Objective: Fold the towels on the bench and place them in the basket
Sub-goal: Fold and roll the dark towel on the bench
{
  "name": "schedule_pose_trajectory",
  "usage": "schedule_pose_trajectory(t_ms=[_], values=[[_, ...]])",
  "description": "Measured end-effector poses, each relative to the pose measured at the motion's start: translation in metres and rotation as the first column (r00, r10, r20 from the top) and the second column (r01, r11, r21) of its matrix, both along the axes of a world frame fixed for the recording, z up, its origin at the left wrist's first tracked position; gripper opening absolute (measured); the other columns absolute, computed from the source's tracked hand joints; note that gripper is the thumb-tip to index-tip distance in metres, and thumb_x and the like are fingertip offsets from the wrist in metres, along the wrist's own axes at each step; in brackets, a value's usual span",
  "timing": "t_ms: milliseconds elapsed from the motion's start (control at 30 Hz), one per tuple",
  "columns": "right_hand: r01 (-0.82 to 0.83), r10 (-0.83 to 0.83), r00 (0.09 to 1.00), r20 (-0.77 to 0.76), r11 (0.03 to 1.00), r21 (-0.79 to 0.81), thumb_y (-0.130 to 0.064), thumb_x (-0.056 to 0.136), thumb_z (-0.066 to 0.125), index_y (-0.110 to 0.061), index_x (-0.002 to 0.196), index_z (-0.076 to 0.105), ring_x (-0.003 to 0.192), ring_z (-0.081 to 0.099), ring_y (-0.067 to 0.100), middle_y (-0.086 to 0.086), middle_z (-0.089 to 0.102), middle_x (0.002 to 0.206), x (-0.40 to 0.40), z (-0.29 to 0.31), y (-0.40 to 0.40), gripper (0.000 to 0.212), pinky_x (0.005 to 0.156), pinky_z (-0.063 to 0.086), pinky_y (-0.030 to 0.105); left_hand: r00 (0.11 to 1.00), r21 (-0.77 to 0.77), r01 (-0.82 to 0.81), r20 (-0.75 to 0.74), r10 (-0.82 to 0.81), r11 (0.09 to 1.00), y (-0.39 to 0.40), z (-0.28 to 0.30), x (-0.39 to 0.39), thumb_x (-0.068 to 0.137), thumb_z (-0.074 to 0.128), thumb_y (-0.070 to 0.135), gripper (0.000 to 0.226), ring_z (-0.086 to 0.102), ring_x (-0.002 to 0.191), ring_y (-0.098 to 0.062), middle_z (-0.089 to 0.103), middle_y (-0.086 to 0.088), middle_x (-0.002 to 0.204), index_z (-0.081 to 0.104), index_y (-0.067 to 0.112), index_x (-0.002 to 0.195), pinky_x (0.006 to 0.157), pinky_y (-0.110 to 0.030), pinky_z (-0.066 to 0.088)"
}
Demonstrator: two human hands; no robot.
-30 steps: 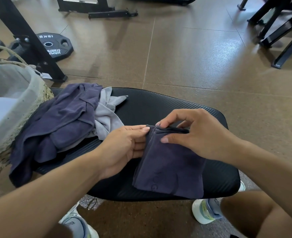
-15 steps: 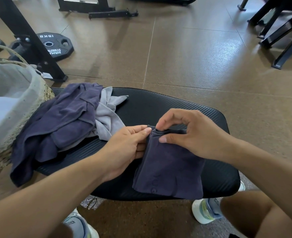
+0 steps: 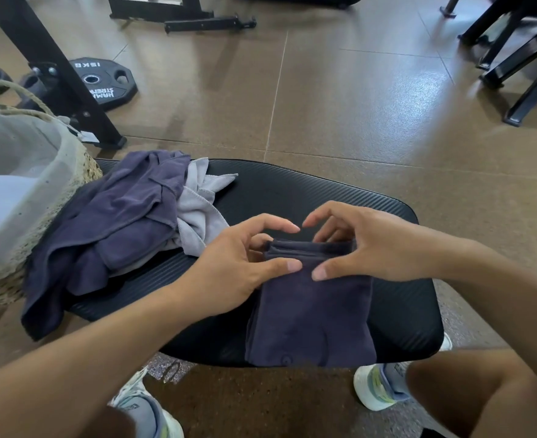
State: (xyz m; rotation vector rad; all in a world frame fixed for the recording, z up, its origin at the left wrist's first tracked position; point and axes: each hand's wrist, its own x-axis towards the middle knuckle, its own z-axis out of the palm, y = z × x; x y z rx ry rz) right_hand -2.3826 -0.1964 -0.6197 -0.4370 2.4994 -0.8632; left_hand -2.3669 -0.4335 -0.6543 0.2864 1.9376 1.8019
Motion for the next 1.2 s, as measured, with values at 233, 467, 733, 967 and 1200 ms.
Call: schedule_pose_trajectory(t_ms=[233, 467, 733, 967, 1200], values=[[-0.008, 0.010, 0.999, -0.033, 0.999, 0.049, -0.050, 0.068, 0.089, -0.031, 0.091, 0.053, 0.080, 0.061, 0.006, -0.010, 0.068, 0.094, -0.010, -0.002, 0.015, 0.047, 0.079, 0.051, 0.032, 0.978, -0.107, 0.067, -0.191, -0.087, 0.992, -0.004, 0.000, -0.006, 0.096, 0.065, 0.014, 0.011, 0.062, 0.082, -0.016, 0.068, -0.016, 0.100, 0.064, 0.015, 0.107, 0.075, -0.036, 0.055], [0.111, -0.084, 0.981, -0.174, 0.982, 0.153, -0.048, 0.073, 0.086, -0.031, 0.090, 0.058, 0.090, 0.062, 0.005, -0.015, 0.066, 0.091, -0.014, -0.011, 0.017, 0.037, 0.087, 0.051, 0.032, 0.912, -0.414, -0.199, -0.411, 0.013, 0.889, -0.009, -0.014, -0.014, 0.090, 0.074, 0.027, 0.016, 0.062, 0.086, 0.001, 0.067, 0.018, 0.097, 0.063, 0.032, 0.100, 0.078, -0.010, 0.044], [0.077, -0.079, 0.997, -0.006, 0.939, 0.335, -0.063, 0.071, 0.080, -0.032, 0.095, 0.067, 0.070, 0.057, -0.002, -0.014, 0.062, 0.076, -0.010, -0.014, 0.014, 0.042, 0.061, 0.036, 0.019, 0.765, -0.618, -0.149, -0.567, -0.307, 0.772, -0.011, -0.027, -0.021, 0.086, 0.075, 0.043, 0.028, 0.053, 0.095, -0.003, 0.064, 0.020, 0.102, 0.070, 0.032, 0.112, 0.087, -0.019, 0.041], [0.050, -0.061, 0.997, 0.042, 0.974, 0.220, -0.042, 0.074, 0.087, -0.025, 0.081, 0.062, 0.064, 0.057, 0.005, -0.005, 0.069, 0.075, -0.009, -0.008, 0.010, 0.031, 0.067, 0.048, 0.031, 0.750, -0.717, -0.090, -0.505, -0.427, 0.691, -0.012, -0.031, -0.029, 0.084, 0.065, 0.060, 0.040, 0.047, 0.096, -0.003, 0.057, 0.021, 0.103, 0.065, 0.034, 0.115, 0.090, -0.020, 0.037], [0.257, -0.245, 0.960, 0.135, 0.963, -0.084, -0.017, 0.082, 0.083, -0.019, 0.094, 0.065, 0.079, 0.071, 0.011, -0.004, 0.079, 0.087, -0.010, -0.010, 0.010, 0.021, 0.084, 0.055, 0.034, 0.868, -0.641, -0.069, -0.416, -0.271, 0.764, -0.012, -0.016, -0.033, 0.090, 0.066, 0.046, 0.026, 0.052, 0.066, -0.006, 0.058, 0.011, 0.068, 0.048, 0.029, 0.084, 0.059, -0.021, 0.034]])
